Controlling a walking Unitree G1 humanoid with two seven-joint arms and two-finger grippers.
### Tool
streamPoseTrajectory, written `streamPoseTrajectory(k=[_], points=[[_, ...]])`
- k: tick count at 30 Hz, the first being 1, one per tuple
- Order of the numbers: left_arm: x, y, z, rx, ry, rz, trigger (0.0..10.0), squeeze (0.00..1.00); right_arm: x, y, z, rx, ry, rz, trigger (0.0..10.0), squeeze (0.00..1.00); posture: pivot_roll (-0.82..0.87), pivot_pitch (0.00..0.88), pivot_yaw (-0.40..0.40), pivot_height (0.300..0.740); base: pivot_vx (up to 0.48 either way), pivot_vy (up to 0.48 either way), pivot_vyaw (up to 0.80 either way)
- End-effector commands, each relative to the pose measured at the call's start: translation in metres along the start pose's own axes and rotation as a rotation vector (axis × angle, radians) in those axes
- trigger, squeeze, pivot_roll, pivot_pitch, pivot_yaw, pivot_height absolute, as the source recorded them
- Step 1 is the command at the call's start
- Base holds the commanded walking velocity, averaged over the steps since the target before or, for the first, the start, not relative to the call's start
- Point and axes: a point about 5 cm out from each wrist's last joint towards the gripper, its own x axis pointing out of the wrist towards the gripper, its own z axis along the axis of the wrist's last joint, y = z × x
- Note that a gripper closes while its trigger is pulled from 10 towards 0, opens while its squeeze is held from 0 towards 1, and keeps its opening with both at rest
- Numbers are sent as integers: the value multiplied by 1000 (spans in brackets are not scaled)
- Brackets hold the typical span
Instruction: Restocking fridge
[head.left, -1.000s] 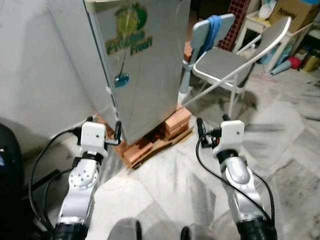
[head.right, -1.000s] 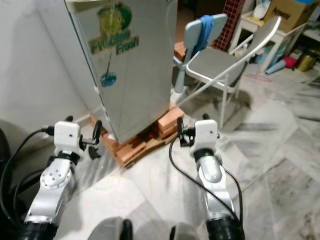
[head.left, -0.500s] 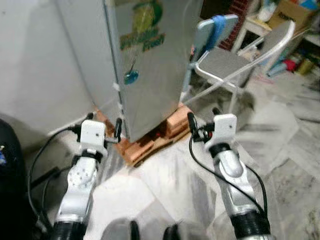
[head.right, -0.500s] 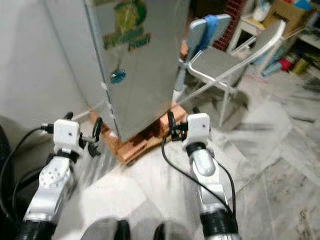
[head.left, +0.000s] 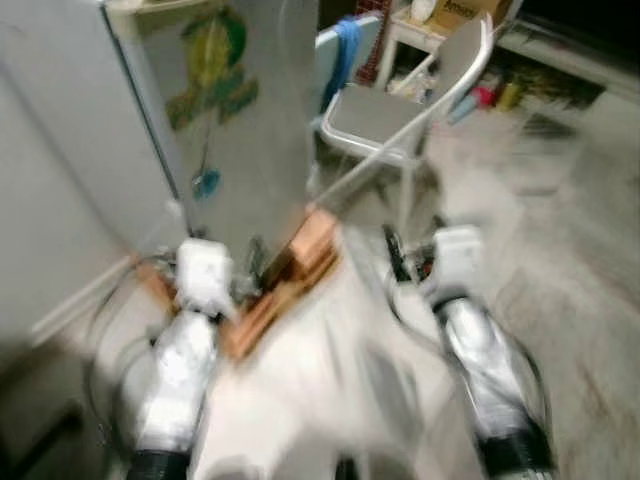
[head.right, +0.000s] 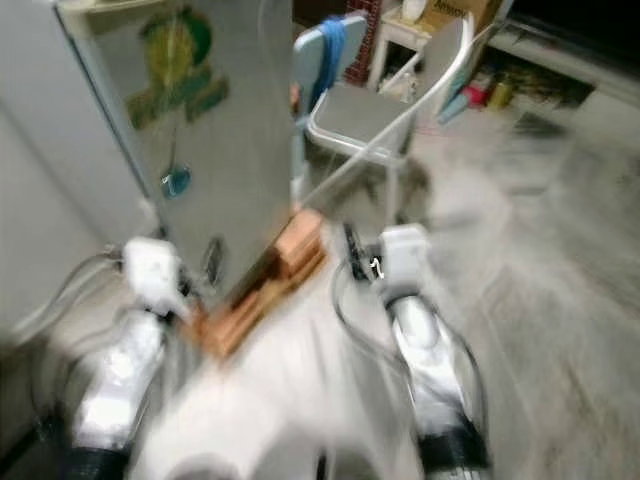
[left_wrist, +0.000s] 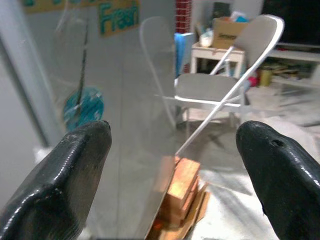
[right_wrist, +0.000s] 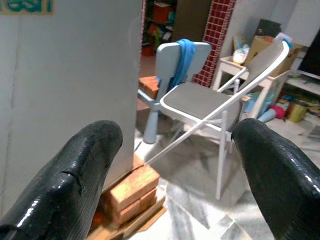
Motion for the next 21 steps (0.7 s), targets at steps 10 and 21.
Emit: streamPoseTrajectory(k=[10,21], points=[[-8,13,2,5,-2,49,10000,0,5,5,7,-5,-29,7,10000,0,79,84,-55,740,0,305,0],[-21,27,-3,11,31,96,10000,0,-3,2,-1,-4,-1,-14,10000,0,85,92,-55,740,0,0,-490]])
